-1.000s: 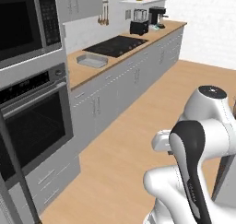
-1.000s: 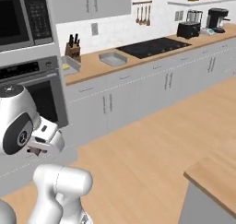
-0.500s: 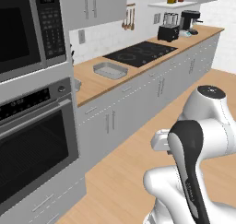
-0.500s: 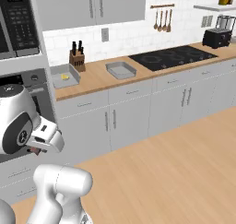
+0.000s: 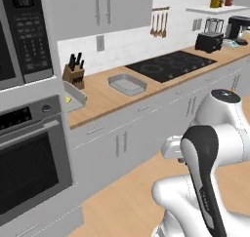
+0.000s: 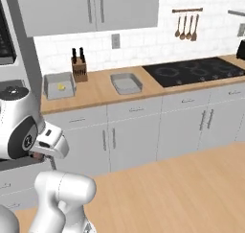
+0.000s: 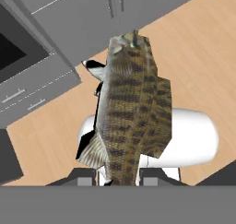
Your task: Place one lemon wedge and one fish in each tupperware on the nearby counter, to pack two identical lunches.
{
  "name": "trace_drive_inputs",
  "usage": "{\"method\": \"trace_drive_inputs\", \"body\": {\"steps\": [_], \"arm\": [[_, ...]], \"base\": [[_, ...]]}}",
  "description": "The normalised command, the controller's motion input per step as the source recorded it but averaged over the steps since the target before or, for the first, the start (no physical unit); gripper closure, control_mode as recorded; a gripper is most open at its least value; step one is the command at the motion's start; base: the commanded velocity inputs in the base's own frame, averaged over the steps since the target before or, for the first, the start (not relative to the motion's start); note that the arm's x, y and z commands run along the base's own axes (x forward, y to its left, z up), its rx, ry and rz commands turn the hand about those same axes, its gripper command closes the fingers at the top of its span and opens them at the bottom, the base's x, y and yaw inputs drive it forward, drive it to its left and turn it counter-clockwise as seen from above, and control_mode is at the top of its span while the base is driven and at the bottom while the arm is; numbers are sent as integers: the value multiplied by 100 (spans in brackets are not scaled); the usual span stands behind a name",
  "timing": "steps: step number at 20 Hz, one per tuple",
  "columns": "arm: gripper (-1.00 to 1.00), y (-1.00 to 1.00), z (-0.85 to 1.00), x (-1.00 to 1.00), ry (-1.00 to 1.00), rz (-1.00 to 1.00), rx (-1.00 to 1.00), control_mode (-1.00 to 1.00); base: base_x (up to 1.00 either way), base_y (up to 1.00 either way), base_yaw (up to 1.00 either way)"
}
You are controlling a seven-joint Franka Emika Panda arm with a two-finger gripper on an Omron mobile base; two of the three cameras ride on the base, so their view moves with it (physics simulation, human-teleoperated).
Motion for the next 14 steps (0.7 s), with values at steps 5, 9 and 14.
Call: {"method": "trace_drive_inputs", "body": {"steps": [5,9,14], "arm": [[100,0,0,0,0,0,0,100],[100,0,0,0,0,0,0,100],[100,0,0,0,0,0,0,100]], "base": [[100,-46,64],[100,-37,57],[100,-78,0]]}}
